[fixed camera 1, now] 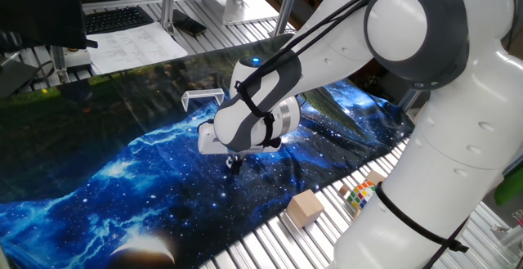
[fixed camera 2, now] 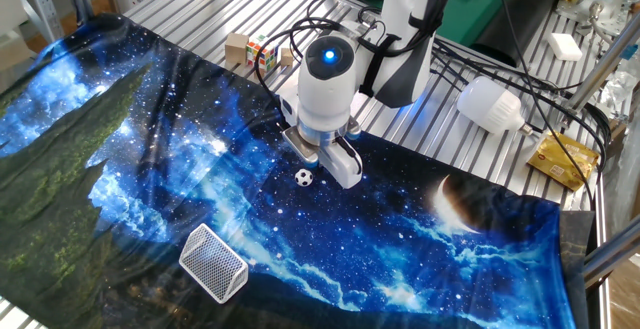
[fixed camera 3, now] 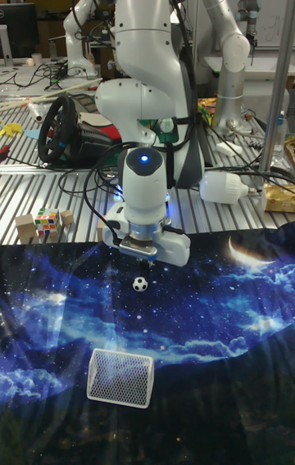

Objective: Push the soccer ball into the goal

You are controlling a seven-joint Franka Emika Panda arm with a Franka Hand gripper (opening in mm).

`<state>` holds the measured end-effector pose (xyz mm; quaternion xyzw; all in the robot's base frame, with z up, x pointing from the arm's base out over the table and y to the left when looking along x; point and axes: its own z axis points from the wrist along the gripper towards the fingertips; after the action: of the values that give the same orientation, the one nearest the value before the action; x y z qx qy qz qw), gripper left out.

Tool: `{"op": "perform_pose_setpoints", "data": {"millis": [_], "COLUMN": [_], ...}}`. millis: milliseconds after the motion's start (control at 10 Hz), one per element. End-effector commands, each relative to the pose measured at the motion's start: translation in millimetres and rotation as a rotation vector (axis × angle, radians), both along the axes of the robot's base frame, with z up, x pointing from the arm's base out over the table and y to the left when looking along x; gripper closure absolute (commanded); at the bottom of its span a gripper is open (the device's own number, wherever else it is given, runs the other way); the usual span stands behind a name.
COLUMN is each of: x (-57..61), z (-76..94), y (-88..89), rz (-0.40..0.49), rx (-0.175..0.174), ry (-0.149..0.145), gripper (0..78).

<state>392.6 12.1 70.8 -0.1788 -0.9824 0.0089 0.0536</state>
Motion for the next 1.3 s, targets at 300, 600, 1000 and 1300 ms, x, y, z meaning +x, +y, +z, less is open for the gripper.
{"op": "perform_pose_setpoints", "data": {"millis": [300,600,1000,1300], "x": [0.8,0.8,1.1,10.0], "z": [0.7,0.7,0.5,-4.1], "y": [0.0,0.0,-0.1,-2.2], "rz": [-0.006,-0.007,-0.009,0.003], "rx": [0.005,0.004,0.003,-0.009], "ry": [0.003,0.003,0.0,-0.008], "gripper": [77.6,77.6,77.6,77.6]}}
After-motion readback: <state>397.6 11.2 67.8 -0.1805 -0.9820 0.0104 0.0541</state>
